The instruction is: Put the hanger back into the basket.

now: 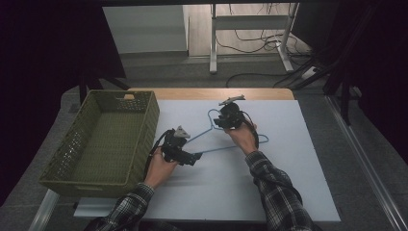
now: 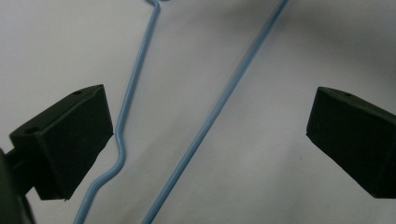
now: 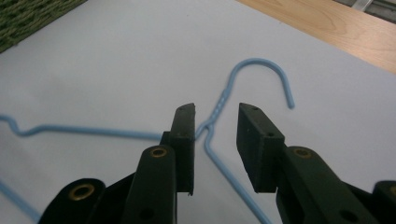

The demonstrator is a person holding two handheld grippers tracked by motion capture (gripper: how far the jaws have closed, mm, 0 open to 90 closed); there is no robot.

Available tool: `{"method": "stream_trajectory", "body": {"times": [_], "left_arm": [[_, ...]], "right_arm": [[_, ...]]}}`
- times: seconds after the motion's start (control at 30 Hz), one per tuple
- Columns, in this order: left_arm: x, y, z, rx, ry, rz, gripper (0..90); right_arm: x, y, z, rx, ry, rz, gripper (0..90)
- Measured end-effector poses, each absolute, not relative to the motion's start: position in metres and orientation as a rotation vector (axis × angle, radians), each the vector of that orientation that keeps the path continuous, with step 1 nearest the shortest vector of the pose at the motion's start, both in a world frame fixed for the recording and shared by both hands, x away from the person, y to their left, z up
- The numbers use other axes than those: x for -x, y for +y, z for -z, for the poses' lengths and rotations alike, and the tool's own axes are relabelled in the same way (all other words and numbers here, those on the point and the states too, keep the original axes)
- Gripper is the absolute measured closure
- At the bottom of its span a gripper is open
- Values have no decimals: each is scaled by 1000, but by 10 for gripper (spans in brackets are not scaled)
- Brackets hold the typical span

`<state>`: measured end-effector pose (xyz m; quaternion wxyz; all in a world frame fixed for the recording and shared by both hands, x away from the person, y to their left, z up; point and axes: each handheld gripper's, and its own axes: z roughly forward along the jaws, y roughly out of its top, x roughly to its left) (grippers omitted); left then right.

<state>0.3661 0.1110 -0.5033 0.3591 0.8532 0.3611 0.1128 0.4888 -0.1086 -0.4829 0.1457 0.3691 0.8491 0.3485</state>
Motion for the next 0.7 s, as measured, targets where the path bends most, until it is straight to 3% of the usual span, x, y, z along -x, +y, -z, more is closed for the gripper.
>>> {"method": "stream_trajectory", "body": {"times": [0.7], "left_arm": [[-366, 112, 506, -2210, 931, -292, 4]], "right_arm": [[-536, -71, 518, -1119, 2392, -951, 790]]}}
